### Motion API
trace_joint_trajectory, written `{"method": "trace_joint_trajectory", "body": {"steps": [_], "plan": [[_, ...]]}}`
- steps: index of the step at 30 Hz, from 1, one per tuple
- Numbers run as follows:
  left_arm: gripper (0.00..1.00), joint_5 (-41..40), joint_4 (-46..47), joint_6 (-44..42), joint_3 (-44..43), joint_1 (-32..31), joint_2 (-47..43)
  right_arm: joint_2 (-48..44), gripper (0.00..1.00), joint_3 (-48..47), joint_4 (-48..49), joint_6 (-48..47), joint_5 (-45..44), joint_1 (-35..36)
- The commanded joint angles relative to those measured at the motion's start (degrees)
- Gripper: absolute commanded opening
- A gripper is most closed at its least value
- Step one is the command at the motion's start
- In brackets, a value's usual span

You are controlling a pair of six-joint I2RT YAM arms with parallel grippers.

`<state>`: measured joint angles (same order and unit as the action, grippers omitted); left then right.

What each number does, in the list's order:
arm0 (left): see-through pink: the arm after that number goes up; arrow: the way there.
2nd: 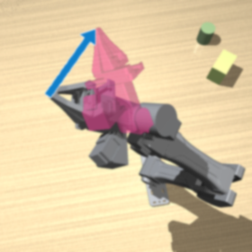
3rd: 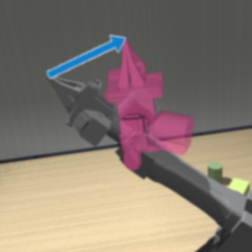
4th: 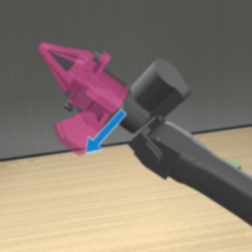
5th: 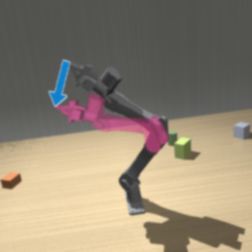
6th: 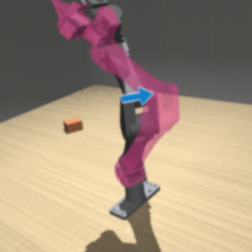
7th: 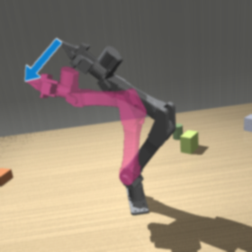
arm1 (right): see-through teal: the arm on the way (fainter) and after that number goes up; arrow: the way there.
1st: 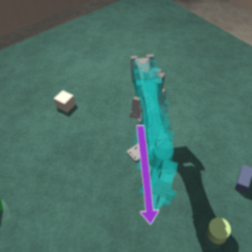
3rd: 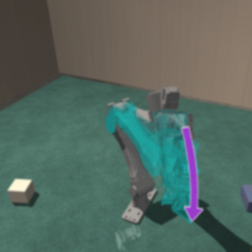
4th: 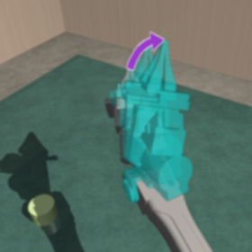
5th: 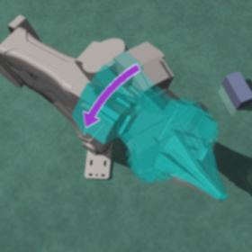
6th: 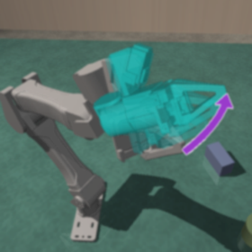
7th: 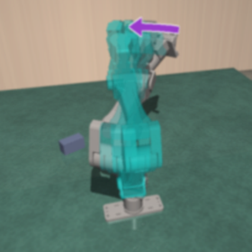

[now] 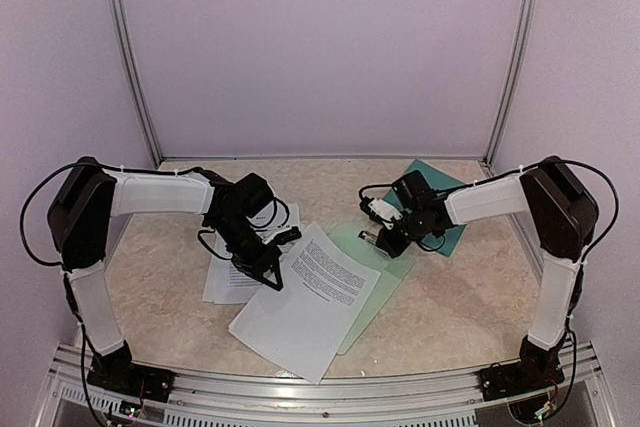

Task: Put the files into the folder
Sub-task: Move the folder to the center of the board.

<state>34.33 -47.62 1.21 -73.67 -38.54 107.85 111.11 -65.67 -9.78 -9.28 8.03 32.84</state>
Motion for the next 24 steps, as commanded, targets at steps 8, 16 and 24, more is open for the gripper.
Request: {"method": "trace_joint_trajectory", "body": {"steps": [8,16,24], "plan": [[0.00,-0.68,-2.59,-0.58,-0.76,-1.50,-2.45,-8.14,0.00,12.06,-4.47,1.86,0.15,4.03],[0.00,0.94,-2.44,-1.04,-0.60,-2.04,-2.30,-16.02,0.24,10.70,-5.32,4.42,-3.35,5.02],[0.00,0.92,-2.35,-1.04,-0.47,-2.28,-1.52,-12.73,0.60,6.69,-9.00,2.28,-5.73,4.84]]}}
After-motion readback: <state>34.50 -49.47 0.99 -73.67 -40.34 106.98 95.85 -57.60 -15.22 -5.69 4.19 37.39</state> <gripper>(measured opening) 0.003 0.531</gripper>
